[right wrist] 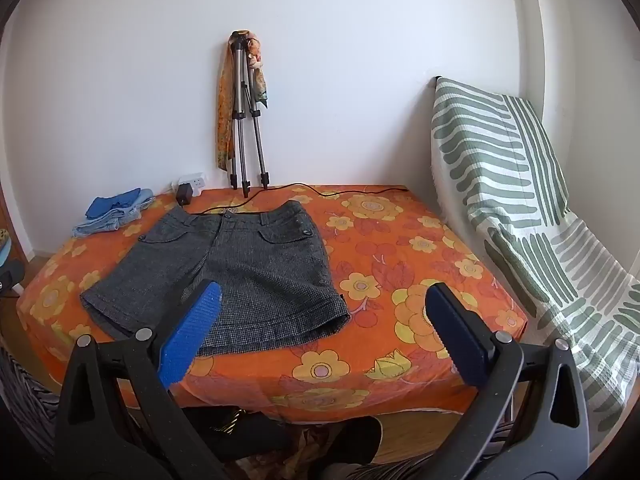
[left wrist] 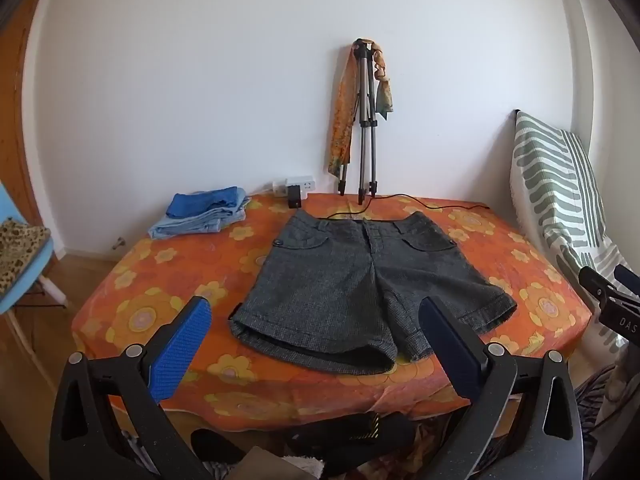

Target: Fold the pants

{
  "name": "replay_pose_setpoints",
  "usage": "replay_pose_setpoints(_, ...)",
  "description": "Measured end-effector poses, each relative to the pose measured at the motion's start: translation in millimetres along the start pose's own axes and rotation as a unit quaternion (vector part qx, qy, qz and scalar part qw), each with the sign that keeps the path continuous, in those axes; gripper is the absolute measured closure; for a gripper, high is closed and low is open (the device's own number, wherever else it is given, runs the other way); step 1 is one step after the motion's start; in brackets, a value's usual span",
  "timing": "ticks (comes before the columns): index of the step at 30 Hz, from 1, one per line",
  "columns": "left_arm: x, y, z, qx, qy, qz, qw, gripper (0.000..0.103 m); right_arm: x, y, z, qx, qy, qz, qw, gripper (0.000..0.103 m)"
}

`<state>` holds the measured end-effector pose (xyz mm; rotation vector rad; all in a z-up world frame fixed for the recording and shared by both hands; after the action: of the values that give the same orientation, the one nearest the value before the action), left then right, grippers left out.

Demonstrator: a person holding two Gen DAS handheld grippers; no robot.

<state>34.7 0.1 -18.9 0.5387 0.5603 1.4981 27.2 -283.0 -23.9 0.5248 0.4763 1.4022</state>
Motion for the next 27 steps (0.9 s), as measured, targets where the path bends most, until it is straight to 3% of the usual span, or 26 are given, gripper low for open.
replay_pose_setpoints(8, 6, 1, 0, 0.006, 0.002, -0.017, 0.9998, 0.000, -1, -2, 1, 0.009, 0.001, -0.002, 1.000, 0.000)
replay_pose_setpoints(27, 4, 2, 3, -0.003, 0.009, 0.000, 1.0000, 0.000, -1, -3, -1, 0.015, 0.001, 0.001, 1.000, 0.000)
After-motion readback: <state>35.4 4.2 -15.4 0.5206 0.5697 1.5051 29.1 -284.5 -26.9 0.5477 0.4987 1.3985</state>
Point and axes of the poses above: each gripper's, at about its wrist camera, not at the fingertips, and y roughly against the way its jaws point, x to its left, z to its top, the point moved 4 cm from there along -y, roughly the way its jaws point, and after that the axes turned 12 degrees about x, right-handed, at the moved point
